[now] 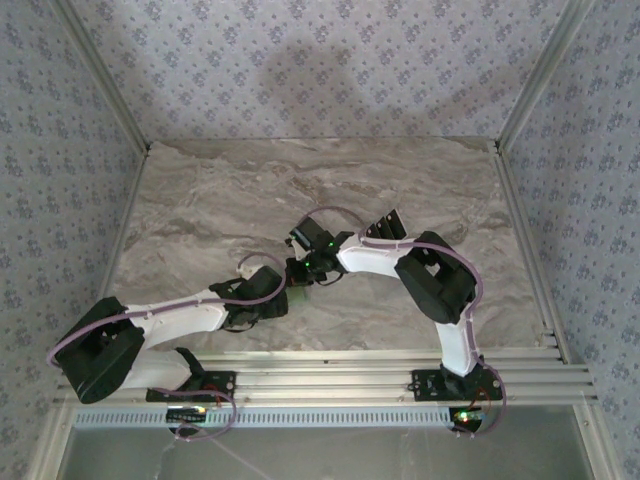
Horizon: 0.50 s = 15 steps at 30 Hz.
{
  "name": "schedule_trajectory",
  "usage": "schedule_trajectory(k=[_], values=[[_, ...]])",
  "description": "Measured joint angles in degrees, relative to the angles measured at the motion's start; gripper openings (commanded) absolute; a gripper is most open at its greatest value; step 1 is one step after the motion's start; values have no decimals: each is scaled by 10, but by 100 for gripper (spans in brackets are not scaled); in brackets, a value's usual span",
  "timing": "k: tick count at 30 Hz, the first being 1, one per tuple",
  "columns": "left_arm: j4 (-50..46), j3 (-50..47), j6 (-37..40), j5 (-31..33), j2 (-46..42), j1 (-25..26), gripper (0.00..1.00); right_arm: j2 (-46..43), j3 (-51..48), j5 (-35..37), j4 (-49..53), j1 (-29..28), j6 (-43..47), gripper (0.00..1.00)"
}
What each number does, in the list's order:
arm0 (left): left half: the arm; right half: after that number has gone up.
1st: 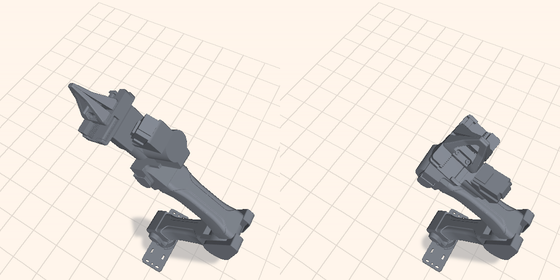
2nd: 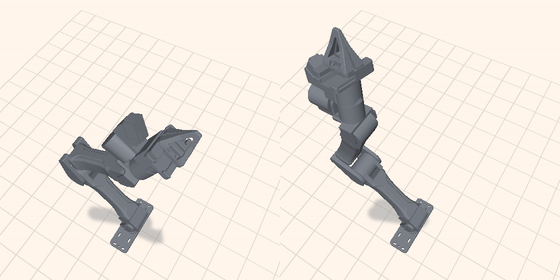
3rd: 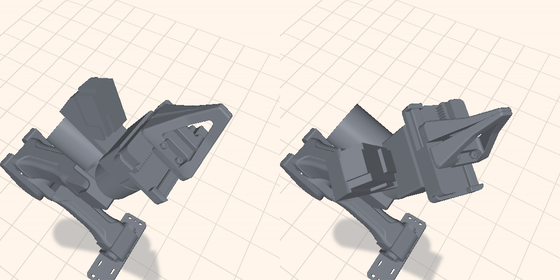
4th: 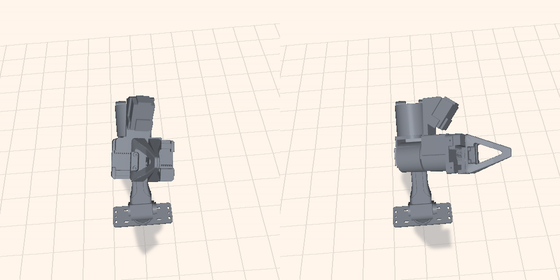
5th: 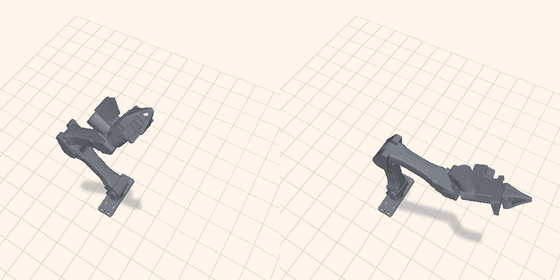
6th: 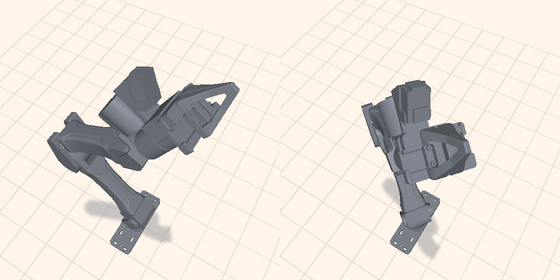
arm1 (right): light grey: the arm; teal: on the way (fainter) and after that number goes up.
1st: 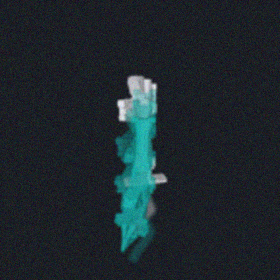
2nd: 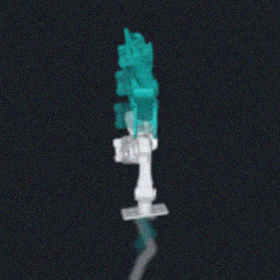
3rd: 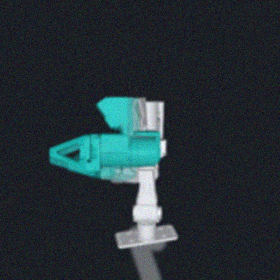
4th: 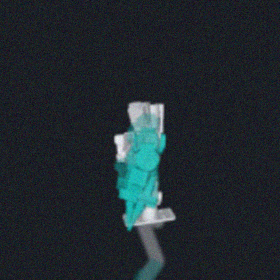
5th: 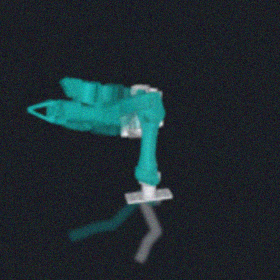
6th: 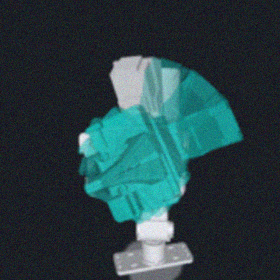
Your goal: Put the credit cards into the card holder
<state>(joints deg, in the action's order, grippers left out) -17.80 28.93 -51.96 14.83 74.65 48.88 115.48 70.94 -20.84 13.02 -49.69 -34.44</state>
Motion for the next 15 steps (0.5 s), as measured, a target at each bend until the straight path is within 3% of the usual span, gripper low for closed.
schedule_trajectory(k=[15], values=[[0,0,0,-10,-9,-9,86,5,-40,-101,-75,35,0,0]])
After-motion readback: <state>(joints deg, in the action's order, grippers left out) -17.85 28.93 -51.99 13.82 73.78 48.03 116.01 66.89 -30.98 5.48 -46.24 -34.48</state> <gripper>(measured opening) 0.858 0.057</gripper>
